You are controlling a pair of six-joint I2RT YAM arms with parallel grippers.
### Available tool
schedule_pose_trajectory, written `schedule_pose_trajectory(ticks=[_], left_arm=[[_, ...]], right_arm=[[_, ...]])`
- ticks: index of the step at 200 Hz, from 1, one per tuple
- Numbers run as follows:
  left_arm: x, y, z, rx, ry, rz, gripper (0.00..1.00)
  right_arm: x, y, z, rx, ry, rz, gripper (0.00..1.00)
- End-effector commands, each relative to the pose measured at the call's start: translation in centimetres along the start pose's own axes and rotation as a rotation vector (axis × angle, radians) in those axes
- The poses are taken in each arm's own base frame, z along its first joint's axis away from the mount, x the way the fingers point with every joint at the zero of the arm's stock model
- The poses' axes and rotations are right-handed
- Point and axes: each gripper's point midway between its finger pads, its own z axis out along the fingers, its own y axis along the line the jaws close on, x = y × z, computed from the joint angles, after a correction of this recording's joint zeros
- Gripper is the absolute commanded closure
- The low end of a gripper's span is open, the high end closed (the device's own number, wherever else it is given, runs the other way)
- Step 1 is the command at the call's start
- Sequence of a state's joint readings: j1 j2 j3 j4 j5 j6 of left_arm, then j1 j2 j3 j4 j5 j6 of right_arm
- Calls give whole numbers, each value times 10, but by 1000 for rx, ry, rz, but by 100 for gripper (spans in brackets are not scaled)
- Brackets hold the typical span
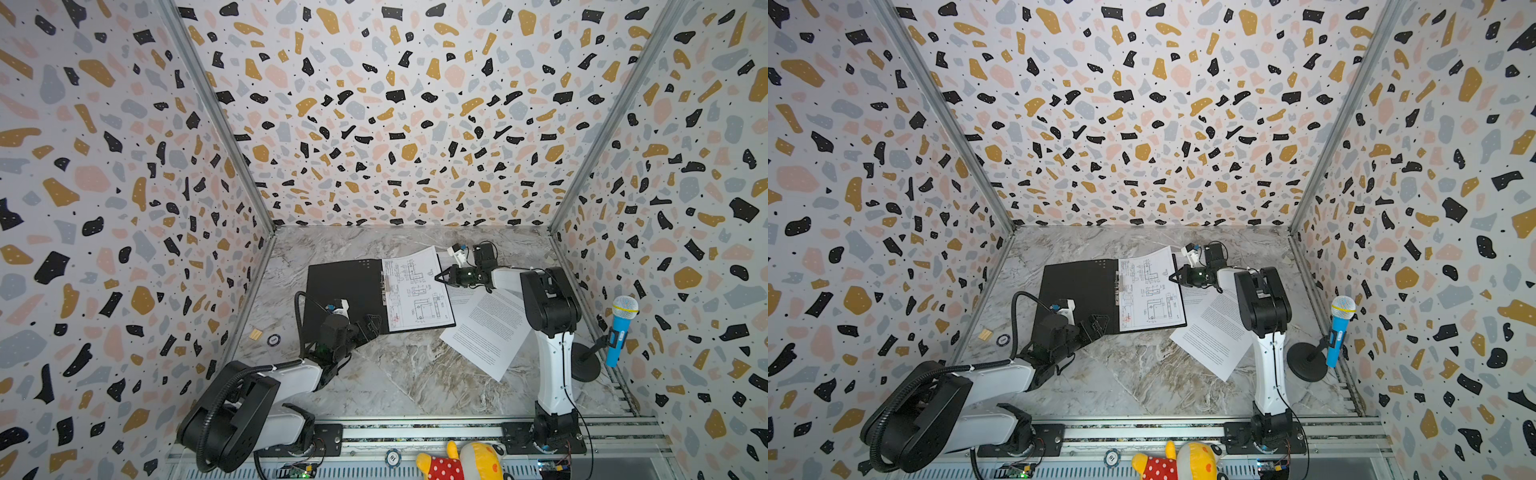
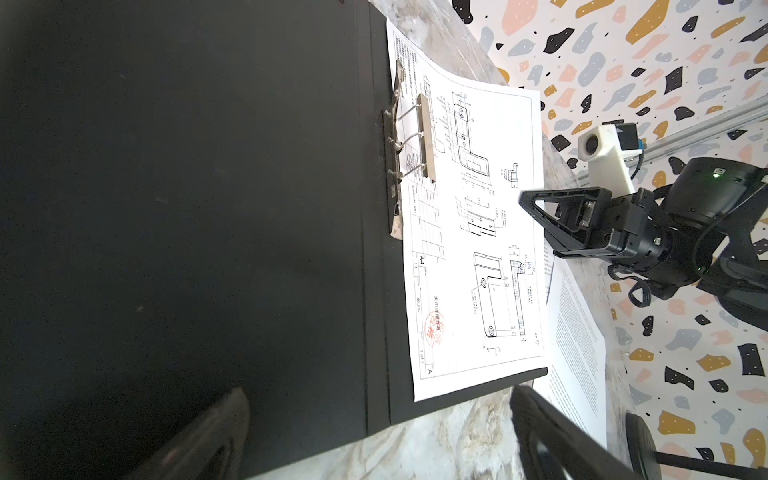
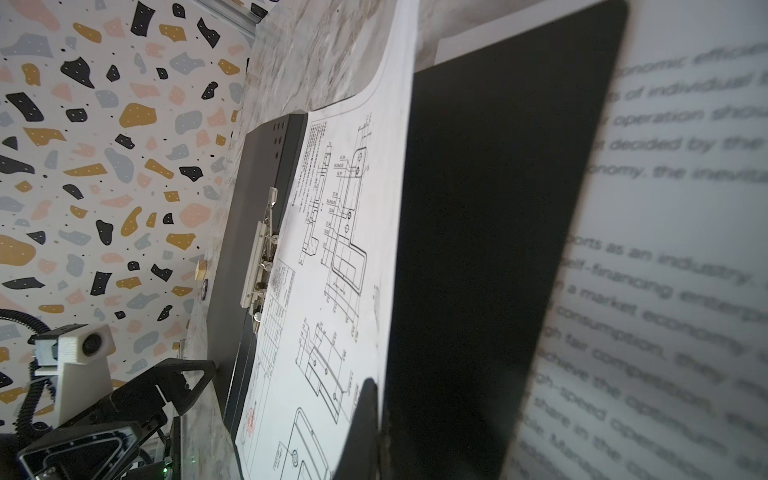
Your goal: Put the files into the folder
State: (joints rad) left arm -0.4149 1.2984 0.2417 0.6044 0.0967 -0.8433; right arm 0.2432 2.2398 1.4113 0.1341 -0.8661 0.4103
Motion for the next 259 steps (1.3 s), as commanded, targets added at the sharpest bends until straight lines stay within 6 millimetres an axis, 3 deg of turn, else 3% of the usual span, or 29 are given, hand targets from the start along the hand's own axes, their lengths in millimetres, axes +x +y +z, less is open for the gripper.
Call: schedule_pose_trajectory(ticks=[1,75,154,219,259], left_arm=[[-4,-3,0,18,-15,-2,0],[-4,-3,-3,20,-20,-2,0],[-9,-6,-4,21,-30,1,1],[-21,-18,-7,35,-55,19,1],[-29,-39,-10,65,-70,63,0]], right_arm=[[-12,12,-5,3,-17,-23,94],[-18,15,-10,26,-24,-25,56],[-34,26,-30,98,-70,-47,33],[-45,32,-67,223,-156,-90,18],[-23,18,-103,401,-210,-75,15]])
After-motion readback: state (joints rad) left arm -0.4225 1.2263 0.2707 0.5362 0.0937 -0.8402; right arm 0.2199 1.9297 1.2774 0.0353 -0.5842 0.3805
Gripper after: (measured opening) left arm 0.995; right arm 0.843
